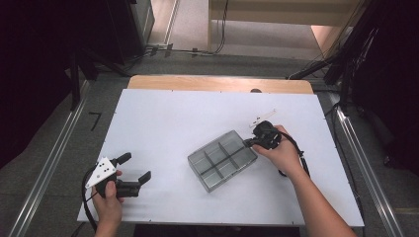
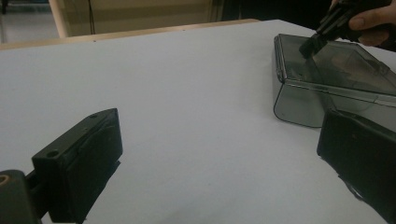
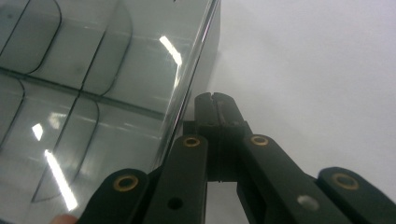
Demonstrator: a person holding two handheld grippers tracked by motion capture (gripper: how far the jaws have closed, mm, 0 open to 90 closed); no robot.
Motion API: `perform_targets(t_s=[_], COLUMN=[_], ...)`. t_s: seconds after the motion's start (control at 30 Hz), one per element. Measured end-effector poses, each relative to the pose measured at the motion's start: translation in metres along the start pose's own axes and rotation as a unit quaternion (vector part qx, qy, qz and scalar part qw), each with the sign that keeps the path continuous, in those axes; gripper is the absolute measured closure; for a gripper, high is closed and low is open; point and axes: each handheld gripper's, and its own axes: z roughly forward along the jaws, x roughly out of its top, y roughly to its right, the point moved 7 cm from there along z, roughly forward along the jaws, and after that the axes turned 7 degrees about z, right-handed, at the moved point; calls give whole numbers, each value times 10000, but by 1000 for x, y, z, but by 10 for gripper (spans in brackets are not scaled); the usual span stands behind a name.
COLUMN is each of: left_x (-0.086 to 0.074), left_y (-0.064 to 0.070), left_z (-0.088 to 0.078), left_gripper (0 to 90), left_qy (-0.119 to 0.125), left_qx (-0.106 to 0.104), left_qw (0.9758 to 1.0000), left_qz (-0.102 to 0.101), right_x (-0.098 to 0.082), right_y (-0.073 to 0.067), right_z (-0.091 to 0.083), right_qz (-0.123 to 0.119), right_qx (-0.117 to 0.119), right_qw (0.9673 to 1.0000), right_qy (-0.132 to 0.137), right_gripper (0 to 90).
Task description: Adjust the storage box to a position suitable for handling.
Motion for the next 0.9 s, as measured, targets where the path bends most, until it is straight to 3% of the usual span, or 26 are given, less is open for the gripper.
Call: perform_targets(t_s=[0.27,0.37,0.77,0.9], left_x=[0,0,0,-1], left_y=[0,1,1,1], left_z=[0,0,1,2], left_gripper=[8,8,8,8], left_qy=[-6,-22,-63,-93], left_qx=[5,-3,11,36], left_qw=[10000,10000,10000,9999], left_qz=[5,10,55,65], right_x=[-15,-22,-53,-61], right_y=[-19,-26,-50,-61], right_z=[-4,-6,-13,-15], right_qz=[5,167,414,321], right_qx=[106,128,267,322], right_qw=[9999,9997,9979,9978], right_qy=[46,124,427,482], right_gripper=[884,884,883,883])
